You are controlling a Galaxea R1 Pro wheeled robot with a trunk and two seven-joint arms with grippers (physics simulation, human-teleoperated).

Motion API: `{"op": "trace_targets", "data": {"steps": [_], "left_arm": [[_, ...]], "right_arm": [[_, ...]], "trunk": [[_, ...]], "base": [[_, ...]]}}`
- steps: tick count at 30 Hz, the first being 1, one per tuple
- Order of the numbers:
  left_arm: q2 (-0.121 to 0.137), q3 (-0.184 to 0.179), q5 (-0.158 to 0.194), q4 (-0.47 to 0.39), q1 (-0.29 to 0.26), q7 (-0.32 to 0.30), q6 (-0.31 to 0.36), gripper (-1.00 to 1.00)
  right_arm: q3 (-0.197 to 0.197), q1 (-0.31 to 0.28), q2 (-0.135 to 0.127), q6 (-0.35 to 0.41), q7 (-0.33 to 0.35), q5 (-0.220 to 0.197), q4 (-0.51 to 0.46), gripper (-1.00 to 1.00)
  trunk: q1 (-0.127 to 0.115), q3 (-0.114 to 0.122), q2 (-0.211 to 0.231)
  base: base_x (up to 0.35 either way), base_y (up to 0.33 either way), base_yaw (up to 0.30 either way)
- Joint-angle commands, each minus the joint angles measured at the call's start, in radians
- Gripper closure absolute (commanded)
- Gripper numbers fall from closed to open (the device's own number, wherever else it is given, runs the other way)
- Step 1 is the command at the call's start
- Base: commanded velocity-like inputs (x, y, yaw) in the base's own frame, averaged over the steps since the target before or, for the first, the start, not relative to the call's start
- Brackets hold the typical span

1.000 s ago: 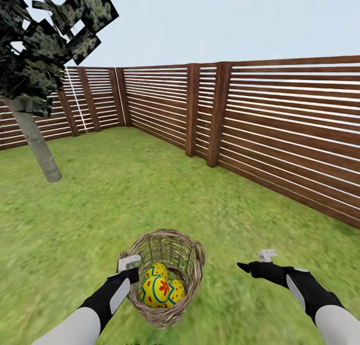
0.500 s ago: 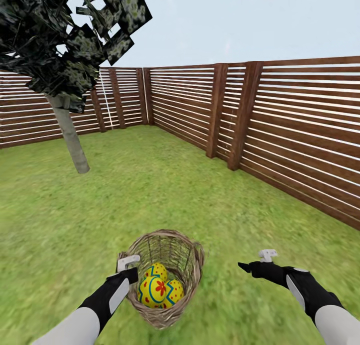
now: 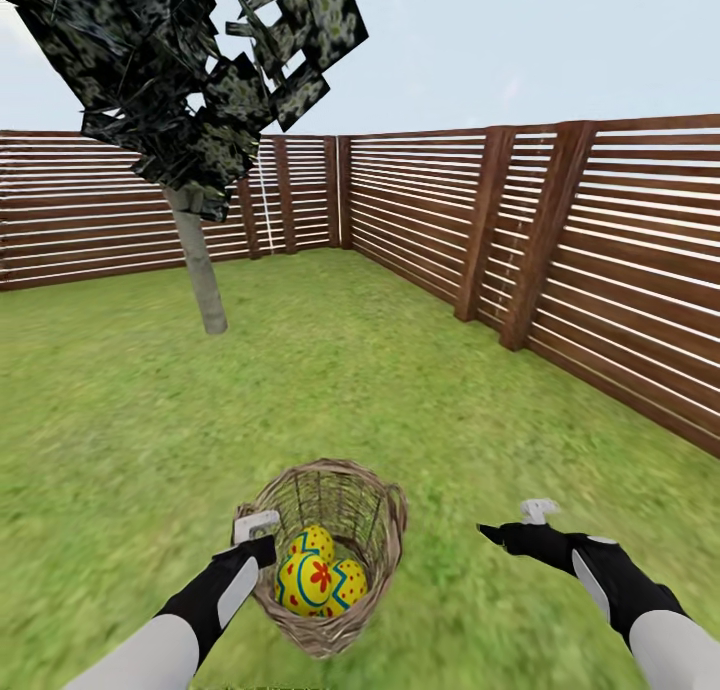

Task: Take the three Easter eggs out of the wicker basket on the lawn in the garden, then place them on the lawn next to a single tree (choose any tree) so that all three eggs are next to the same tree and none are left in the basket.

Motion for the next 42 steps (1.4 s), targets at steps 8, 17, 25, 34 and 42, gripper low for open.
{"op": "trace_targets", "data": {"steps": [8, 17, 25, 34, 42], "left_arm": [[0.001, -0.007, 0.007, -0.003, -0.001, 0.009, 0.003, 1.0], [0.001, -0.007, 0.007, -0.003, -0.001, 0.009, 0.003, 1.0], [0.001, -0.007, 0.007, -0.003, -0.001, 0.009, 0.003, 1.0], [0.001, -0.007, 0.007, -0.003, -0.001, 0.009, 0.003, 1.0], [0.001, -0.007, 0.007, -0.003, -0.001, 0.009, 0.003, 1.0]], "right_arm": [[-0.006, 0.0, 0.0, 0.009, 0.006, -0.001, -0.001, -1.0], [-0.006, 0.0, 0.002, 0.009, 0.006, -0.001, -0.001, -1.0], [-0.006, 0.0, 0.002, 0.008, 0.006, -0.001, -0.001, -1.0], [-0.006, 0.0, 0.002, 0.008, 0.006, -0.001, -0.001, -1.0], [-0.005, 0.0, 0.002, 0.009, 0.005, 0.001, -0.001, -1.0]], "trunk": [[0.0, -0.001, -0.001], [0.0, -0.001, -0.001], [0.0, -0.001, -0.001], [0.0, -0.001, -0.001], [0.0, -0.001, -0.001]], "base": [[0.0, 0.0, 0.291], [0.0, 0.0, 0.291], [0.0, 0.0, 0.291], [0.0, 0.0, 0.281], [0.0, 0.0, 0.131]]}}
